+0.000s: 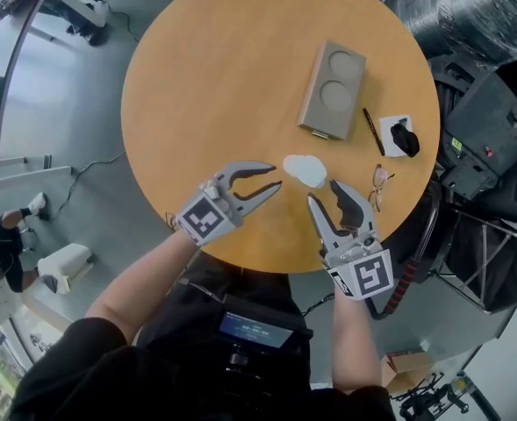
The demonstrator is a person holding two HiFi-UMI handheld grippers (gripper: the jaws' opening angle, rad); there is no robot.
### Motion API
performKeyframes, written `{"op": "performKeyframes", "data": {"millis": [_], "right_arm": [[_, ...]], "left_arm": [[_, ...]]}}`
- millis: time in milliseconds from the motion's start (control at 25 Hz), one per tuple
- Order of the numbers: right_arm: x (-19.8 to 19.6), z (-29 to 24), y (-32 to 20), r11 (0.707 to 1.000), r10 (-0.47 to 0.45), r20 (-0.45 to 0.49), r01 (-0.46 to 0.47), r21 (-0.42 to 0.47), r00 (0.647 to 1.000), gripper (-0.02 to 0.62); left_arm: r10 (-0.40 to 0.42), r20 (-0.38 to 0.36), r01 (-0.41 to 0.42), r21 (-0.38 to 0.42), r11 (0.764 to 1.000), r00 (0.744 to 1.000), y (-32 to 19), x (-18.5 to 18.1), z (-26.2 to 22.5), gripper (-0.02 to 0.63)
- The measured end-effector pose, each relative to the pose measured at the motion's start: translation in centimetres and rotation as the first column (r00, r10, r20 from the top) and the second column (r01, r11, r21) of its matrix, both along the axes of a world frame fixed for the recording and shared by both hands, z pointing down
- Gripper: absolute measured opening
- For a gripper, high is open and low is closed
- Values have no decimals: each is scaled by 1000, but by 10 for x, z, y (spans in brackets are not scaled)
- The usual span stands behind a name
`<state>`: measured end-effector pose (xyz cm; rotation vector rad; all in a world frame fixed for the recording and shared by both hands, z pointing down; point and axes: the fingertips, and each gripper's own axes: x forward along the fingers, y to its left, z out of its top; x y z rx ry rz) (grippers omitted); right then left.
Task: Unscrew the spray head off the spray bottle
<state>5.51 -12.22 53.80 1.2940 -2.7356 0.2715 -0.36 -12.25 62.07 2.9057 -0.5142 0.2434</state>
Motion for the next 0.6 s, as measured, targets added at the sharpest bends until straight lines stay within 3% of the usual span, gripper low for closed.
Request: {"op": "performKeyframes", "data": {"millis": [80,160,600], "right_arm": [[4,10,-2,1000,0,3,0,-7,1000,179],[7,18,-4,1000,4,11,-4,-10,1000,179],[30,54,-13,999,50,49,-49,-21,998,186]], "left_arm": [[-10,34,10,2,1000,999,0,4,20,157],[-18,64,17,9,1000,998,-2,6,40,230],[-8,93,5,30,1000,996,-11,40,105,325]]}}
